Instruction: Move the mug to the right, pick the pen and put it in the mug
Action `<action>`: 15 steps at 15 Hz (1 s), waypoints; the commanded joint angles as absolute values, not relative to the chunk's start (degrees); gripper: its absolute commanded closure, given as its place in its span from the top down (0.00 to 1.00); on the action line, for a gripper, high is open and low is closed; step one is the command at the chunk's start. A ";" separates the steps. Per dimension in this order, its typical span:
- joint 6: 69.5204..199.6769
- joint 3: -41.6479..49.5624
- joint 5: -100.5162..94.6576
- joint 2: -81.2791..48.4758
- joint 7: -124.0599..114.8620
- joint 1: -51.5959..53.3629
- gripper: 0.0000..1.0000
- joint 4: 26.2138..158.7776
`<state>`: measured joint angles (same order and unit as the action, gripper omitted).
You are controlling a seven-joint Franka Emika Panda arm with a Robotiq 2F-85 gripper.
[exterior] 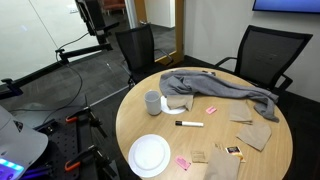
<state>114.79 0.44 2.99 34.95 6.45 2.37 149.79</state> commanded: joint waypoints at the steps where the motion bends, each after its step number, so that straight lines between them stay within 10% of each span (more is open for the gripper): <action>1: 127.69 -3.05 3.20 32.85 1.00 3.10 1.00 153.45; 15: 154.39 -4.05 1.58 9.62 -2.41 2.30 1.00 154.30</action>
